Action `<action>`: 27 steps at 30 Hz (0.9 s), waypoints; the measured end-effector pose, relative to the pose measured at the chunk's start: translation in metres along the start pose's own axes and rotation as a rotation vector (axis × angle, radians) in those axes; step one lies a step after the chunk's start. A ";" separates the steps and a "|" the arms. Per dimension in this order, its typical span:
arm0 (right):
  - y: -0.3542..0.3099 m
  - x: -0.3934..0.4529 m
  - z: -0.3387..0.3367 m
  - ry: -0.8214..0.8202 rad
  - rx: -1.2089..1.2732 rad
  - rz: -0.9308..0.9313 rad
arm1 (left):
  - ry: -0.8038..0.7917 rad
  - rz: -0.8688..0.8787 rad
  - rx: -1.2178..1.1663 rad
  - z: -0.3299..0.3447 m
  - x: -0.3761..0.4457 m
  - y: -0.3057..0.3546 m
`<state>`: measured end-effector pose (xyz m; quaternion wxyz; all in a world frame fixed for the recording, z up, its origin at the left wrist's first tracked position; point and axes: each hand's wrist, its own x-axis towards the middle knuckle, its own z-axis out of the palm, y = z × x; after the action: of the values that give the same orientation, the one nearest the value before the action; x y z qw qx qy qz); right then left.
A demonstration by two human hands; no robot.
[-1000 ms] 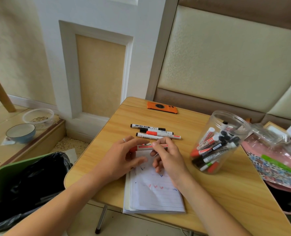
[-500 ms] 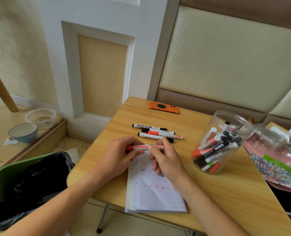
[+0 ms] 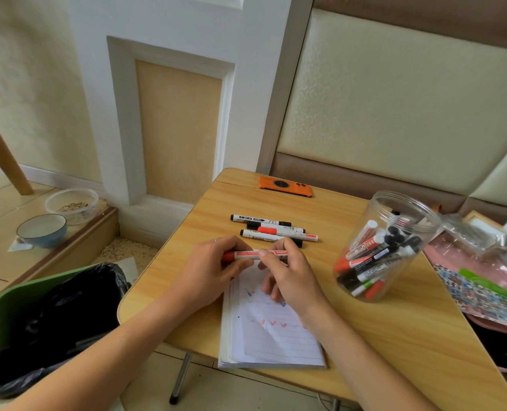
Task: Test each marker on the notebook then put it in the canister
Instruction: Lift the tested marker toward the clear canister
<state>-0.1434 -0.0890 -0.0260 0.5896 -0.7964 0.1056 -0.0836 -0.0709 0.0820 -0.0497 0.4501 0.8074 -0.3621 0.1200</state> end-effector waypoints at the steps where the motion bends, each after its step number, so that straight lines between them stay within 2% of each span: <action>1: -0.001 0.000 0.000 0.014 0.028 0.011 | -0.005 -0.005 0.005 0.002 0.001 0.000; 4: -0.008 0.001 -0.002 0.068 0.105 0.008 | -0.013 -0.055 0.070 0.009 0.002 -0.001; 7: -0.023 0.003 -0.011 0.163 0.092 -0.083 | -0.045 -0.133 0.210 0.015 -0.001 -0.005; 12: -0.048 -0.002 -0.039 0.350 -0.275 -0.365 | -0.123 -0.159 0.367 0.012 -0.005 -0.004; 15: -0.071 -0.009 -0.064 0.462 -0.376 -0.466 | -0.181 -0.174 0.419 0.011 -0.010 0.002; 21: -0.114 -0.018 -0.128 0.647 -0.507 -0.506 | -0.189 -0.182 0.335 0.012 -0.013 0.013; 27: -0.124 -0.024 -0.162 0.796 -0.669 -0.508 | -0.186 -0.186 0.353 0.018 -0.013 0.012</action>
<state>-0.1994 -0.1973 0.1396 0.1820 -0.8470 0.1457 -0.4777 -0.0907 0.0697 -0.0585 0.2756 0.9112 -0.2994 0.0645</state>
